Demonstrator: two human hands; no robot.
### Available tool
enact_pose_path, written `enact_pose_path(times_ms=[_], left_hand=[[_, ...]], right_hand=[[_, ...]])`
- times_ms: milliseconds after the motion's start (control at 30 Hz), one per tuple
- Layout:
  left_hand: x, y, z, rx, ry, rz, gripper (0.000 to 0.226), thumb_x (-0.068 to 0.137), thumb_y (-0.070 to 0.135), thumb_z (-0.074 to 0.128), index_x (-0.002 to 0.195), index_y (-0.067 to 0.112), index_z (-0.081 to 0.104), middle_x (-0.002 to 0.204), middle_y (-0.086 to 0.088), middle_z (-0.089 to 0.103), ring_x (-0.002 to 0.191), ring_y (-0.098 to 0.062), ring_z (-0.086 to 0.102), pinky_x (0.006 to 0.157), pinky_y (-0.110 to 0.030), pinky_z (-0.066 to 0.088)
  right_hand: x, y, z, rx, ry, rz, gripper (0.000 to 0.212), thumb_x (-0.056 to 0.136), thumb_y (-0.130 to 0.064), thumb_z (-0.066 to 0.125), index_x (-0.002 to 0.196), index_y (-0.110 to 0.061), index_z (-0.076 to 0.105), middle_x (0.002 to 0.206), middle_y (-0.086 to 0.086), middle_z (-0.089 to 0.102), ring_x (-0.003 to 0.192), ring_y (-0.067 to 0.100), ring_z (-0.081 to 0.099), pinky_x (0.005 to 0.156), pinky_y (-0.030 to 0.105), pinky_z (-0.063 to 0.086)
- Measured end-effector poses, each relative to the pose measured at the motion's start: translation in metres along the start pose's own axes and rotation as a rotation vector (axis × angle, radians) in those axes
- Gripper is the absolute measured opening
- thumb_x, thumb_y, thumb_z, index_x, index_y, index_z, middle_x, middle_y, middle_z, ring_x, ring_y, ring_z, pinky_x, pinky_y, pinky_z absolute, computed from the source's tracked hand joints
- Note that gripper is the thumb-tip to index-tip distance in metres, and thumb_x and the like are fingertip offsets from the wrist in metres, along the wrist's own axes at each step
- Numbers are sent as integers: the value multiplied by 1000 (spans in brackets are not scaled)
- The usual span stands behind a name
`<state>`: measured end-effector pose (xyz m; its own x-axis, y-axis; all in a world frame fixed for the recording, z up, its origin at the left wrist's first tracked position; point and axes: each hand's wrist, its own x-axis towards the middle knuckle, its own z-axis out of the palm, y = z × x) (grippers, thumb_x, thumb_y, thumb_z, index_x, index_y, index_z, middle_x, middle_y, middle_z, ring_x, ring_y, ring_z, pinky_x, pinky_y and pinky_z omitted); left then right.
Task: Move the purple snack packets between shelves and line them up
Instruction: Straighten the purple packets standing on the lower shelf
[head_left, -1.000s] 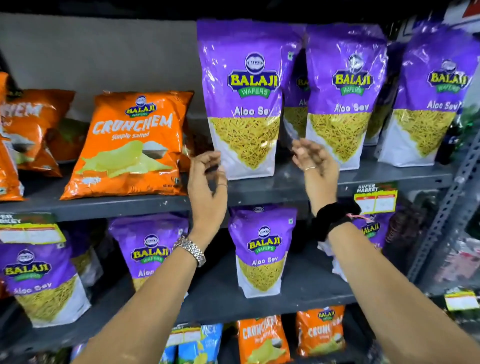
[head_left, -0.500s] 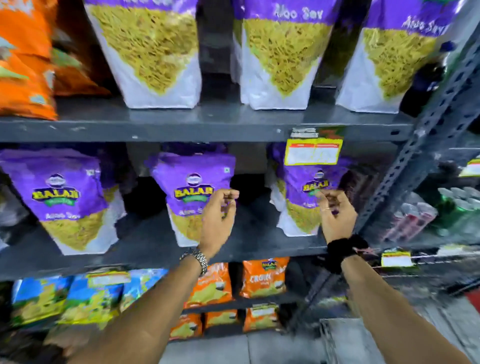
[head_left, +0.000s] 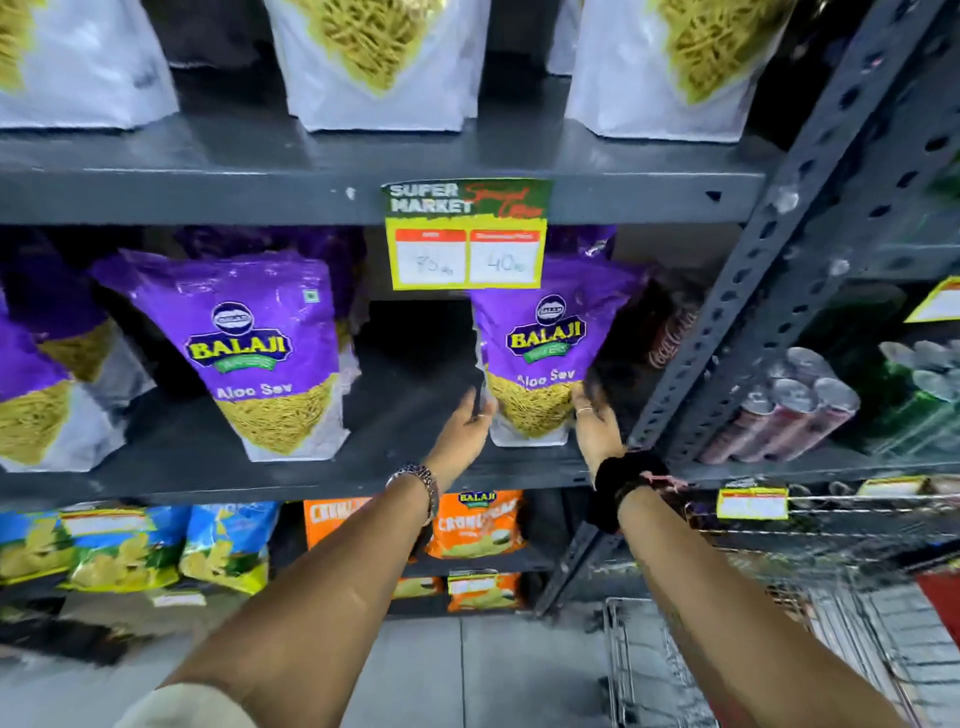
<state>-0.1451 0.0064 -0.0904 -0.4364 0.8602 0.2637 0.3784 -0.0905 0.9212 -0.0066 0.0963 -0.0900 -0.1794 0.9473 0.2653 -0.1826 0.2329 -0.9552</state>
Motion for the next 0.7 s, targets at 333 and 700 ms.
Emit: enact_pose_path(times_ms=[333, 700], left_hand=[[-4, -15, 11, -123, 67, -14, 42, 98, 34, 33, 130, 8, 42, 134, -31, 48, 126, -45, 44, 104, -51, 38], [-42, -75, 35, -198, -12, -160, 42, 96, 39, 34, 136, 25, 37, 140, -7, 50, 129, -24, 47, 111, -46, 39]], right_hand=[[-13, 19, 9, -29, -11, -14, 45, 88, -45, 48, 118, -13, 57, 122, 10, 62, 111, 23, 54, 104, 39, 38], [-56, 74, -13, -86, 1, 104, 50, 88, -46, 47, 127, -15, 52, 126, 3, 59, 117, 19, 53, 109, 37, 37]])
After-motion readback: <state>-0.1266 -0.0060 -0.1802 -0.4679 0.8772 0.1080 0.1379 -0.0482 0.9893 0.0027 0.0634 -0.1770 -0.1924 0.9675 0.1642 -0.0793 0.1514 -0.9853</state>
